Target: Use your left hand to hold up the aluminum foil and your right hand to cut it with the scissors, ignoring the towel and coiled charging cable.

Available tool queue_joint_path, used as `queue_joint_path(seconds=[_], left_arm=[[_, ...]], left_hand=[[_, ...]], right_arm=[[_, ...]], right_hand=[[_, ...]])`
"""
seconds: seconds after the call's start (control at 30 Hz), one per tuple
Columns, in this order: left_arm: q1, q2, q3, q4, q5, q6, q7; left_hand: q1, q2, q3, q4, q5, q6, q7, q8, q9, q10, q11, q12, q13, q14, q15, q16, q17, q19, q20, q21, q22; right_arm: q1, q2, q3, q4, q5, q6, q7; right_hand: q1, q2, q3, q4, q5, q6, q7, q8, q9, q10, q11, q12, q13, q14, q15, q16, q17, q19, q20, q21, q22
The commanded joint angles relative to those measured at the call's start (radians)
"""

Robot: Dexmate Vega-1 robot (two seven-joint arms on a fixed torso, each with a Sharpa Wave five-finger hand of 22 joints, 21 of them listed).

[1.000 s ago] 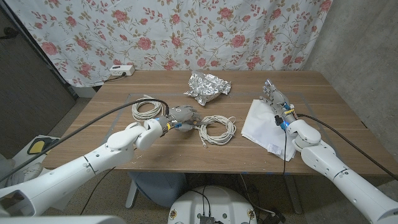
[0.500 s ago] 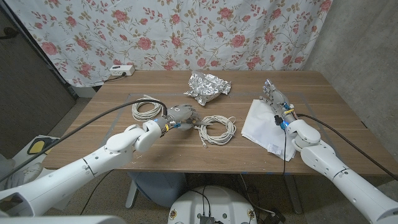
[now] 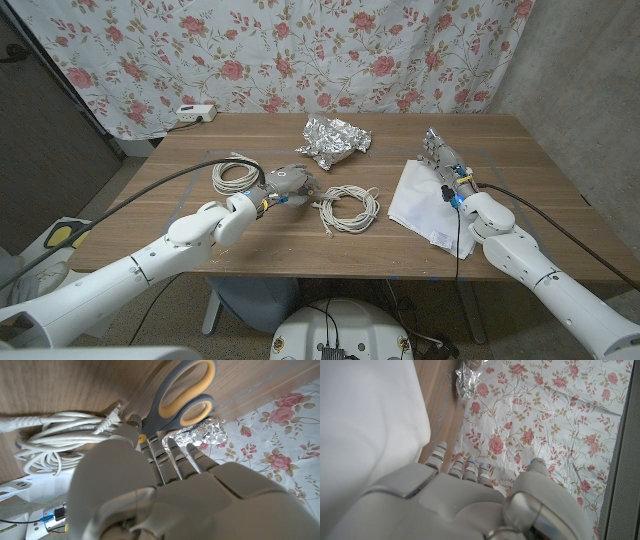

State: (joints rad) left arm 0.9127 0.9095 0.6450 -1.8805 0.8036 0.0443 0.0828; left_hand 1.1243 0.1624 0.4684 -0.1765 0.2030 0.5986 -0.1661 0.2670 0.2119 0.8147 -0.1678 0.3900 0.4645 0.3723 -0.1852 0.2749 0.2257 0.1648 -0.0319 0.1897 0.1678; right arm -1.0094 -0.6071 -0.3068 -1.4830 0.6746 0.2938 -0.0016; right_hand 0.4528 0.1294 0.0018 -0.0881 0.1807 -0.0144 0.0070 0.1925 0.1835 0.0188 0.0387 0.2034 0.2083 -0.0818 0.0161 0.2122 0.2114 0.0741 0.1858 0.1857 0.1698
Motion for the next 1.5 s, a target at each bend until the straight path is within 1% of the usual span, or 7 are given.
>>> queue_joint_path(seconds=[0.03,0.17,0.5,0.7,0.8,1.17,1.5], left_arm=[[0.013,0.008,-0.015,-0.001,-0.016,-0.004,0.028],[0.015,0.007,-0.016,-0.001,-0.019,-0.003,0.031],[0.022,0.000,-0.029,0.005,-0.061,-0.009,0.047],[0.030,0.001,-0.040,0.001,-0.083,-0.007,0.057],[0.032,0.002,-0.041,0.000,-0.087,-0.005,0.056],[0.038,0.002,-0.047,-0.001,-0.104,-0.005,0.070],[0.043,-0.010,-0.057,0.012,-0.147,-0.017,0.090]], left_hand=[[0.020,0.004,-0.003,0.002,-0.001,0.008,0.001,0.001,0.003,0.050,-0.053,0.073,0.002,0.055,-0.046,0.005,0.003,0.010,0.002,0.007,0.001],[0.024,0.004,-0.005,0.002,-0.002,0.011,-0.002,0.001,0.004,0.050,-0.052,0.074,0.004,0.059,-0.047,0.005,0.003,0.011,0.001,0.006,0.001],[0.030,0.004,-0.015,0.007,-0.005,0.024,-0.008,0.004,0.005,0.054,-0.052,0.076,0.003,0.057,-0.045,-0.003,0.000,0.010,0.001,0.004,0.001],[0.037,0.003,-0.023,0.009,-0.006,0.055,-0.013,0.015,0.007,0.059,-0.052,0.077,0.002,0.068,-0.047,-0.003,0.001,0.010,-0.001,0.003,0.001],[0.040,0.002,-0.029,0.011,-0.006,0.083,-0.012,0.029,0.012,0.063,-0.049,0.075,-0.002,0.072,-0.048,-0.005,0.002,0.011,-0.001,0.002,0.001],[0.045,0.001,-0.036,0.012,-0.006,0.102,-0.016,0.043,0.021,0.068,-0.050,0.073,-0.003,0.078,-0.048,-0.007,0.004,0.012,-0.002,0.002,0.001],[0.049,0.000,-0.043,0.013,-0.006,0.111,-0.021,0.055,0.030,0.070,-0.049,0.069,-0.004,0.080,-0.048,-0.010,0.005,0.012,-0.001,0.001,0.001]], right_arm=[[0.005,0.002,0.001,0.002,0.004,0.002,0.002],[0.007,0.001,0.000,0.003,0.002,0.004,0.006],[0.004,-0.002,0.005,-0.002,0.007,-0.003,0.001],[0.005,-0.004,0.006,0.000,0.006,0.002,0.005],[0.005,-0.005,0.007,-0.002,0.006,0.001,0.005],[0.008,-0.009,0.007,-0.011,0.009,-0.011,0.003],[0.009,-0.010,0.007,-0.005,0.007,-0.007,0.008]], right_hand=[[-0.002,0.004,0.004,-0.003,0.000,0.001,-0.001,0.003,0.004,-0.001,0.002,0.004,0.000,-0.007,0.002,0.005,0.003,-0.001,0.000,0.007,0.004],[-0.002,0.004,0.005,-0.003,0.000,0.001,-0.001,0.003,0.004,-0.001,-0.002,0.004,0.000,-0.008,0.003,0.005,0.003,0.000,0.000,0.007,0.004],[-0.003,0.005,0.007,-0.004,0.001,0.001,0.001,0.003,0.004,0.000,0.000,0.005,0.000,-0.008,0.002,0.005,0.003,0.000,0.000,0.007,0.004],[-0.003,0.004,0.007,-0.004,0.000,0.002,0.001,0.003,0.004,0.000,0.001,0.005,0.000,-0.008,0.001,0.005,0.003,0.000,-0.001,0.007,0.004],[-0.004,0.004,0.008,-0.004,0.000,0.002,0.001,0.003,0.004,0.000,0.001,0.005,0.000,-0.007,0.001,0.006,0.003,0.000,0.000,0.007,0.004],[-0.004,0.005,0.010,-0.006,0.001,0.003,0.003,0.003,0.004,0.001,0.000,0.005,0.000,-0.007,0.002,0.005,0.002,0.001,0.000,0.007,0.004],[-0.003,0.005,0.012,-0.007,0.001,0.003,0.003,0.004,0.004,0.001,0.000,0.005,0.000,-0.008,0.001,0.005,0.002,0.001,-0.001,0.007,0.004]])
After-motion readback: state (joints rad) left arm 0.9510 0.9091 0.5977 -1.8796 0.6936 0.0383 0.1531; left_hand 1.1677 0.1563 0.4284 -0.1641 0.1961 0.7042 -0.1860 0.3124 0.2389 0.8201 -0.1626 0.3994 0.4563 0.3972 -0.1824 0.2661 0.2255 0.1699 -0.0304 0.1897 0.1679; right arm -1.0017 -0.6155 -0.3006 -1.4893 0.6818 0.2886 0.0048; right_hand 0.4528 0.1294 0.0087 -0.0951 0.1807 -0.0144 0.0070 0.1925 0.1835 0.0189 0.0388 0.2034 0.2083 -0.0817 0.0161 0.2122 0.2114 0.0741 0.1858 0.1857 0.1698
